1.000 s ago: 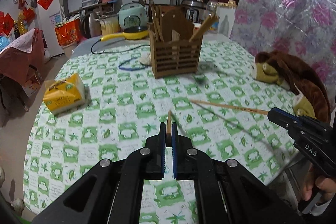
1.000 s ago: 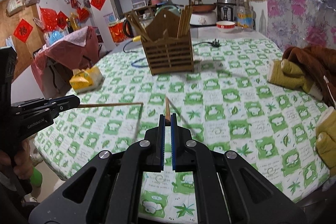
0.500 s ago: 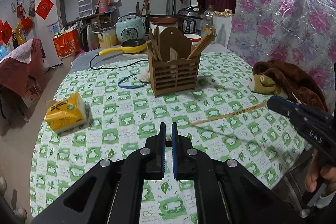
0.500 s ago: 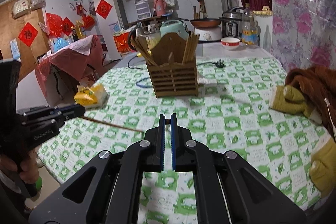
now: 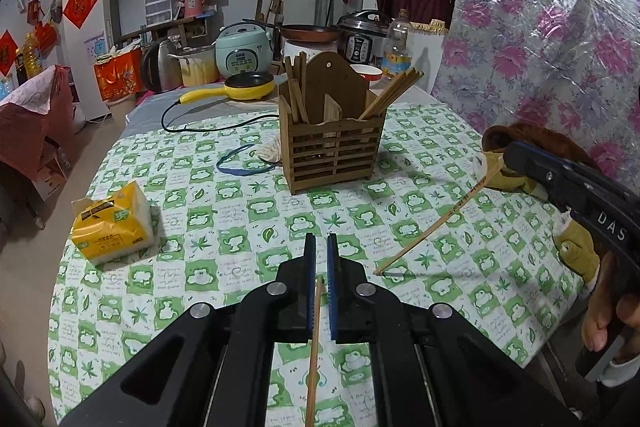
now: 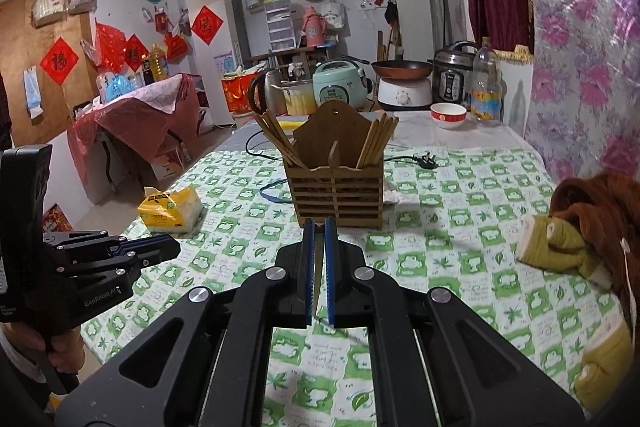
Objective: Organize utensils
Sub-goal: 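Lift both held chopsticks and carry them over the wooden holder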
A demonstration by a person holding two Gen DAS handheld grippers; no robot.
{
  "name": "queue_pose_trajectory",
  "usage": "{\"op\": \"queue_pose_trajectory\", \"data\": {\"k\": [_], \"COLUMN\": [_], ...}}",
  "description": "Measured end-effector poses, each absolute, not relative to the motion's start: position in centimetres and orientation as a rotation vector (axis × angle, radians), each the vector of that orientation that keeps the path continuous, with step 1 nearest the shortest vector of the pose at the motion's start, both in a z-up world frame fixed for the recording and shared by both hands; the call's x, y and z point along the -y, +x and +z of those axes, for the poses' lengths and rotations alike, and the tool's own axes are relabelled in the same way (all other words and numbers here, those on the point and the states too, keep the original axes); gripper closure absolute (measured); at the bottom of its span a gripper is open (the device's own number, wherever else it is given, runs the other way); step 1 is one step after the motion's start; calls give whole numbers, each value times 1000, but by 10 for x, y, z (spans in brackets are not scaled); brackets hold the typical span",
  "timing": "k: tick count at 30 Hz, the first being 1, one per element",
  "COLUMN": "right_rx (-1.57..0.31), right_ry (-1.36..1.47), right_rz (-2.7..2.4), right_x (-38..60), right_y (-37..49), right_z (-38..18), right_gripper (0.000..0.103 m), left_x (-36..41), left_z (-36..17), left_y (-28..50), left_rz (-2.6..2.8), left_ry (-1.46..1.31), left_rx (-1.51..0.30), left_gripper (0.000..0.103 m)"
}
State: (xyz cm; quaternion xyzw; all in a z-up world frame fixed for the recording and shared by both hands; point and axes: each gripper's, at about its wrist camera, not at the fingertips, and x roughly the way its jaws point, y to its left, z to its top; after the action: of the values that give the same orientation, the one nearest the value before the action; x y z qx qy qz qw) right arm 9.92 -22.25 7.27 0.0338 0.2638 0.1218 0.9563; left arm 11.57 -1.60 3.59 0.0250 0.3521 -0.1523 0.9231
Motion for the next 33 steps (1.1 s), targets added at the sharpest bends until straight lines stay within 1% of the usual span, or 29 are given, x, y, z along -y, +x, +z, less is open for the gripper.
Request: {"op": "queue_pose_trajectory", "data": {"k": [4, 8, 11, 16, 17, 18, 19, 20, 33], "right_rx": [-525, -513, -505, -511, -513, -514, -519, -521, -539], "right_ry": [57, 60, 58, 46, 44, 44, 49, 53, 68], "right_rz": [251, 259, 264, 262, 259, 256, 251, 250, 229], "right_x": [220, 222, 223, 223, 223, 224, 225, 226, 226], "right_y": [105, 104, 99, 85, 82, 79, 74, 72, 55], "right_z": [77, 78, 78, 75, 75, 74, 73, 72, 67], "right_gripper": [97, 97, 97, 97, 97, 97, 97, 97, 97], "left_x": [10, 0, -8, -12, -12, -11, -11, -10, -15], "left_z": [33, 22, -16, -74, -81, -88, -93, -96, -105], "left_y": [120, 108, 83, 58, 55, 51, 47, 44, 22], "left_rz": [-304, -298, -285, -289, -293, -285, -274, -268, -253], "left_ry": [29, 21, 44, 93, 99, 117, 134, 146, 122], "left_rx": [-722, -746, -849, -1013, -1026, -1035, -1033, -1031, -965], "left_gripper": [98, 98, 98, 94, 87, 76, 72, 71, 70]}}
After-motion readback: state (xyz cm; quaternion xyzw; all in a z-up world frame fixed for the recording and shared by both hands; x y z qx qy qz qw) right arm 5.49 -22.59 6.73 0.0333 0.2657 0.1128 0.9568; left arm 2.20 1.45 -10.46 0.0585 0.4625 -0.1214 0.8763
